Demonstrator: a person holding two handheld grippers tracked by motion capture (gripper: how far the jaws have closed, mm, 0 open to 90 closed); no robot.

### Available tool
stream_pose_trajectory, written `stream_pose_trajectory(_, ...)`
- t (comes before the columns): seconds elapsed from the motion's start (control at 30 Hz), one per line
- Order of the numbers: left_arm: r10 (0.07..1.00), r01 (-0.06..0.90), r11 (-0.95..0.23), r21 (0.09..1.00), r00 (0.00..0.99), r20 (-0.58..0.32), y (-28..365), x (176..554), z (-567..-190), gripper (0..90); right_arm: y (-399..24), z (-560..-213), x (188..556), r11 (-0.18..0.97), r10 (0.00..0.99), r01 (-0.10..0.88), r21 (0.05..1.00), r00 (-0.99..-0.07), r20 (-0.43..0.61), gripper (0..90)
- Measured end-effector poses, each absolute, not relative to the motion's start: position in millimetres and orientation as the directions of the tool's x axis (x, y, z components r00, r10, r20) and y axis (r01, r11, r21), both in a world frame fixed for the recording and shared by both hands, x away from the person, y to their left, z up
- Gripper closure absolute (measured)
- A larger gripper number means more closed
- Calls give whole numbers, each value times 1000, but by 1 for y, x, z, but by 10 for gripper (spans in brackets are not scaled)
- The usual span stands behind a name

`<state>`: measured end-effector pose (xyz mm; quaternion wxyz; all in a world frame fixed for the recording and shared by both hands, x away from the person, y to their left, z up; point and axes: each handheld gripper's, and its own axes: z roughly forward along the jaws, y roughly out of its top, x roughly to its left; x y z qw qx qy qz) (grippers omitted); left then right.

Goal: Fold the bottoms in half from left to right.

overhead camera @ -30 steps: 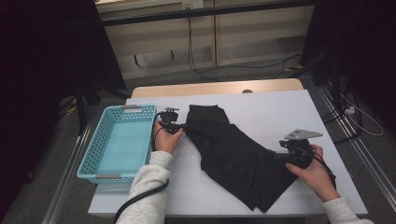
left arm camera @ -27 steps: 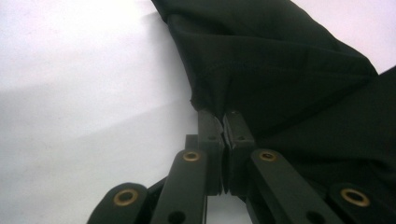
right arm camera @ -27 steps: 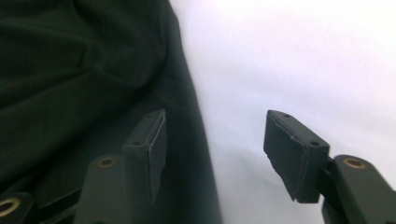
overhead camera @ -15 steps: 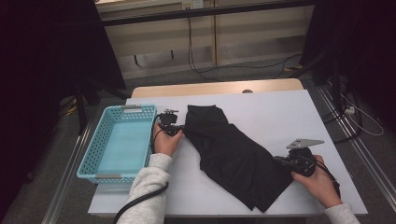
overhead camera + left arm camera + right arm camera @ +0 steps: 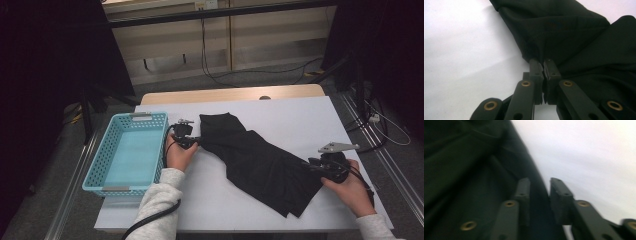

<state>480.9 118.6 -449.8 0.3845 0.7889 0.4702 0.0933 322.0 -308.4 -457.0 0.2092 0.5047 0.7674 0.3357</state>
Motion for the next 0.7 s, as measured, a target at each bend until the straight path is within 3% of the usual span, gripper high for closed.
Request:
stream_pose_trajectory(0.17,814,657,-282,699,550,-188,118,478,-450,805,-274,-450,317,292,871,611,735,-488,60,626)
stream_pose_trajectory(0.27,813,626,-303,718,564,-149,119,475,-448,698,-255,-447,313,316,840,598,737,-538,76,620)
stream_pose_trajectory(0.47,806,630,-282,724,565,-177,121,466,-449,552,-229,-459,308,393,801,592,704,-596,54,590)
stream_pose_trajectory(0.6,801,623,-298,723,575,-165,121,461,-452,481,-230,-460,308,395,794,574,718,-606,48,862)
stream_pose_trajectory(0.7,800,627,-300,719,576,-168,120,459,-455,451,-234,-458,307,386,790,568,727,-611,57,885)
